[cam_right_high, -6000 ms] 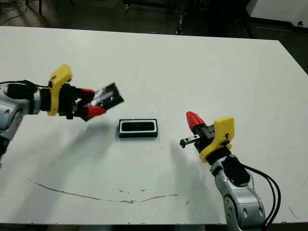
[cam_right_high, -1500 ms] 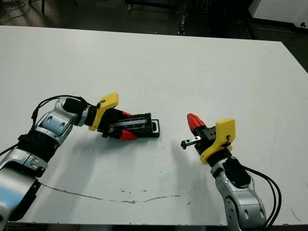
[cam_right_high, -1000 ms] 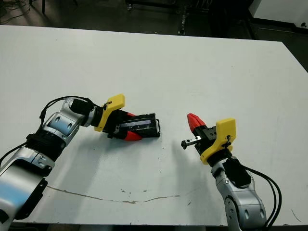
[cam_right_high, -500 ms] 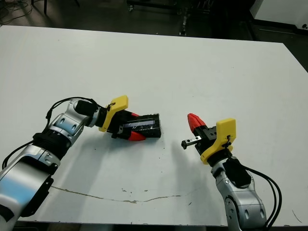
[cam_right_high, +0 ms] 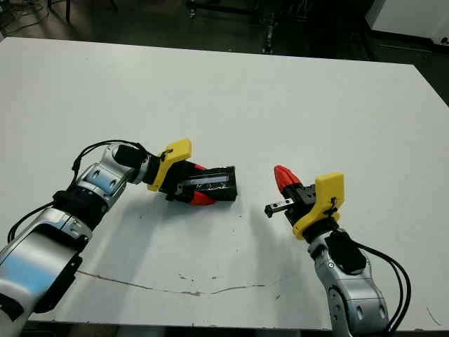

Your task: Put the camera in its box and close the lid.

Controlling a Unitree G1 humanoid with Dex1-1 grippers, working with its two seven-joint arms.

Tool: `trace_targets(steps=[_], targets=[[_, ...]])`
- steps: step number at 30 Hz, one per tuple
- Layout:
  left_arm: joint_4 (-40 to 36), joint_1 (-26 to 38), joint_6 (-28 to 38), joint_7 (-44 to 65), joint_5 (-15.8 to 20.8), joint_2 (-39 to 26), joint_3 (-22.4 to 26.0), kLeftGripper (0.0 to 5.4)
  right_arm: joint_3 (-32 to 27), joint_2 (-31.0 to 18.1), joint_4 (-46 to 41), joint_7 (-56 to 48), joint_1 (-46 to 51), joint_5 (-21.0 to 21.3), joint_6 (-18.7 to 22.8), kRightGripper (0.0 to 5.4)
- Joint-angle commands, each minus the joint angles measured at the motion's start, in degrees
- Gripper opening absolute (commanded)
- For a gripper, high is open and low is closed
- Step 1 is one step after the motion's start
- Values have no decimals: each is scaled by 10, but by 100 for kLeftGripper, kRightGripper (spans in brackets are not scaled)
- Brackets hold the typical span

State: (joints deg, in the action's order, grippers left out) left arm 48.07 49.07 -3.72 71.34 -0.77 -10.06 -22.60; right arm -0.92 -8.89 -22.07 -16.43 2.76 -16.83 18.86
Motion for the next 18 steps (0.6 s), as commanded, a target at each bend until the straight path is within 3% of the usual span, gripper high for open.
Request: trace_targets(steps=[1, 16, 18], targets=[[20, -22, -5, 2, -29, 67, -45, 315, -5, -7, -2, 4, 6, 5, 0, 0], [44, -18, 23, -47, -58, 82, -57, 314, -6, -6, 2, 1, 6, 1, -4, 0], [34, -23, 45, -65, -71, 75, -66, 354, -6, -6, 2, 1, 6, 0, -2, 0]])
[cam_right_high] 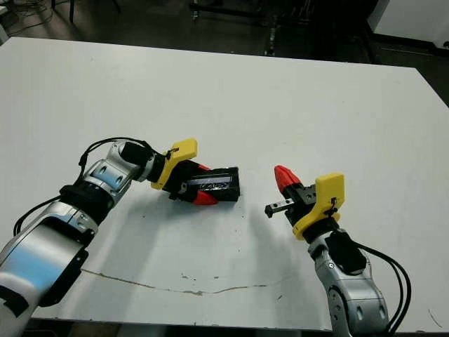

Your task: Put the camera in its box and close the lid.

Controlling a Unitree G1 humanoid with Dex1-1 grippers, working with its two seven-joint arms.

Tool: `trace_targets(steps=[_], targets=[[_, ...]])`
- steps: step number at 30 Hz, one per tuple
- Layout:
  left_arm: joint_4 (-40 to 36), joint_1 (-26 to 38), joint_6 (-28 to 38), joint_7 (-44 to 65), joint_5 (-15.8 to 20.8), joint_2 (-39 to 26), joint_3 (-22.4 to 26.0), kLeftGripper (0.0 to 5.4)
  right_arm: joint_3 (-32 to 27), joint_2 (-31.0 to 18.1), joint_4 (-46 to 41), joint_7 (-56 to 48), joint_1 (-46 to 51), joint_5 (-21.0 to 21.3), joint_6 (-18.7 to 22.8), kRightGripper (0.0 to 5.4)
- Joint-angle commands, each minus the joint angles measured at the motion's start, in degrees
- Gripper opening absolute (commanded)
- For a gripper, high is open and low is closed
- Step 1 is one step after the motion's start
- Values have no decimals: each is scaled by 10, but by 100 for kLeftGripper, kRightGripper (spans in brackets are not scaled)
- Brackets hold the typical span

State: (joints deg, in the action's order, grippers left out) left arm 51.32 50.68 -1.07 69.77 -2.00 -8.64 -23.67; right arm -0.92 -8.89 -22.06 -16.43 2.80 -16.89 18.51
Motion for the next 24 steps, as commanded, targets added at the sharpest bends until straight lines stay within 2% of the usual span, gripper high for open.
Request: trace_targets(steps=[1, 3, 7, 14, 16, 19, 22, 24], targets=[[-3, -42, 39, -57, -67, 56, -60, 363, -6, -7, 2, 0, 6, 0, 1, 0], [-11, -44, 54, -68, -79, 51, -68, 389, -6, -7, 4, -1, 6, -1, -2, 0], [-13, -48, 30, -68, -69, 53, -57, 439, -3, -10, 3, 1, 8, 9, -3, 0], [-5, -54, 77, -77, -74, 48, -61, 519, -2, -12, -1, 0, 9, 16, 1, 0], [1, -53, 66, -77, -72, 49, -59, 539, -3, -12, -1, -1, 9, 15, 1, 0], [7, -57, 83, -76, -64, 48, -52, 539, -2, -14, -4, 1, 9, 19, 2, 0], [5, -59, 111, -91, -77, 42, -59, 539, -1, -16, -2, -1, 8, 23, -4, 0], [11, -57, 98, -81, -68, 43, -52, 539, -1, -15, -1, -2, 7, 23, -5, 0]])
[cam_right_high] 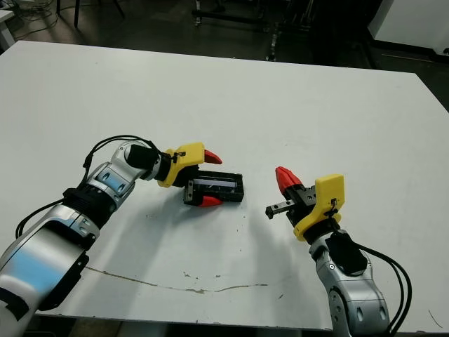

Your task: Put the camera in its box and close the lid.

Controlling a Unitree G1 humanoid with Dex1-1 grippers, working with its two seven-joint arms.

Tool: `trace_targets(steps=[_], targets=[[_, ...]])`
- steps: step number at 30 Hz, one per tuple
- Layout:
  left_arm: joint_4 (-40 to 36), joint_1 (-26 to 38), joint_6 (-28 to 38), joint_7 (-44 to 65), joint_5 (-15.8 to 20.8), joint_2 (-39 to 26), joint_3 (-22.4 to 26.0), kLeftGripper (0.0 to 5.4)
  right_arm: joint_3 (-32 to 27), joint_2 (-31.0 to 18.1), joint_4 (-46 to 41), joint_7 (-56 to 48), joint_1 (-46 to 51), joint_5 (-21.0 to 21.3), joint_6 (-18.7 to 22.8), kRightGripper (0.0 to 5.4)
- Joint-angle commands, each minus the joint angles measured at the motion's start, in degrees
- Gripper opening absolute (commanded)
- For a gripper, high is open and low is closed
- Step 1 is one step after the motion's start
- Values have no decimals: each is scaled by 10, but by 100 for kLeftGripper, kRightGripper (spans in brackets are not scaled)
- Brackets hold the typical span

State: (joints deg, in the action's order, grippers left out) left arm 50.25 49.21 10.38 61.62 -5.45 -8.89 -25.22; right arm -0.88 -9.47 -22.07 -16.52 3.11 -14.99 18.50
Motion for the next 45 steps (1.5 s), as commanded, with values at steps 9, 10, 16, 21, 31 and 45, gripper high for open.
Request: trace_targets(steps=[9, 10, 16, 21, 31, 45], targets=[[-1, -48, -66, 23, -22, 15, -25, 539, -7, -1, -2, 0, 1, -11, 3, 0], [-6, -50, -73, 30, -18, 8, -23, 539, -9, 1, -2, 0, 1, -16, 7, 0], [-30, -68, -75, 67, -3, -50, -9, 539, -7, -1, -2, 2, -2, -24, 8, 0], [-79, -90, -67, 100, 23, -110, 13, 539, -6, -1, 2, 0, -5, -28, 7, 0], [-167, -127, -65, 132, 41, -202, 40, 539, 0, -1, 0, 2, -4, -22, 5, 0], [-245, -129, -198, 139, 81, -273, 100, 539, 4, -1, 1, 3, 0, -20, 5, 0]])
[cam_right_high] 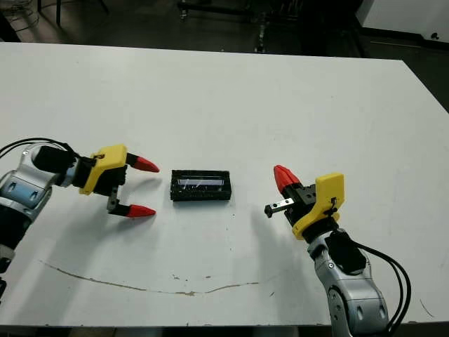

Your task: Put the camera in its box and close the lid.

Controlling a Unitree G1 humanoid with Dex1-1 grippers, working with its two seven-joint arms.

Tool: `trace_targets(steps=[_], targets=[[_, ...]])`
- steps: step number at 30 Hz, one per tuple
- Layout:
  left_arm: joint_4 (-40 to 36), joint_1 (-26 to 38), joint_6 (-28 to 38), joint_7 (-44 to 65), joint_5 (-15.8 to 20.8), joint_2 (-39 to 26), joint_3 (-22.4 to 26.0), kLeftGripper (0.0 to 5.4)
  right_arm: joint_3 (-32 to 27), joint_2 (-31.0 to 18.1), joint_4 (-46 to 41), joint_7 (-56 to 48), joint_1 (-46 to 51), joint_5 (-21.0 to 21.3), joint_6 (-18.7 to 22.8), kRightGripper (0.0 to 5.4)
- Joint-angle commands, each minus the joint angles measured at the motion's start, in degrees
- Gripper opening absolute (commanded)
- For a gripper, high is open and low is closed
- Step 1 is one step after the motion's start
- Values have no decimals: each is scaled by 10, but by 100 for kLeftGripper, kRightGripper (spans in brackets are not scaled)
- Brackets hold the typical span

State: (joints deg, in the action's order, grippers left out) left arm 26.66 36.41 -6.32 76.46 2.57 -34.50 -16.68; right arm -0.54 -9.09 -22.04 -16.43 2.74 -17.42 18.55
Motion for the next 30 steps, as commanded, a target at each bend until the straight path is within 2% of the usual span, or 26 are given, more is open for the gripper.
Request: trace_targets(steps=[1, 5, 9, 14, 18, 25, 30], targets=[[-15, 0, -44, -18, 3, -20, 24, 539, 1, -6, 1, 1, 4, 5, 3, 0], [-37, 4, -75, -68, 9, -28, 65, 539, 2, -5, 0, 2, 4, 7, 4, 0], [-115, 4, -207, -175, 19, -10, 117, 530, 3, -5, 1, 1, 4, 7, 2, 0], [-208, -35, -227, -274, 65, 41, 173, 467, 2, -4, 1, 3, 4, 5, 3, 0], [-265, -53, -231, -304, 100, 69, 181, 405, 2, -5, -1, 5, 4, 6, 7, 0], [-371, -82, -298, -383, 148, 135, 164, 303, 1, -4, 3, 5, 4, 6, -1, 0], [-397, -93, -315, -418, 173, 177, 149, 228, -1, -3, 2, 7, 4, 5, 0, 0]])
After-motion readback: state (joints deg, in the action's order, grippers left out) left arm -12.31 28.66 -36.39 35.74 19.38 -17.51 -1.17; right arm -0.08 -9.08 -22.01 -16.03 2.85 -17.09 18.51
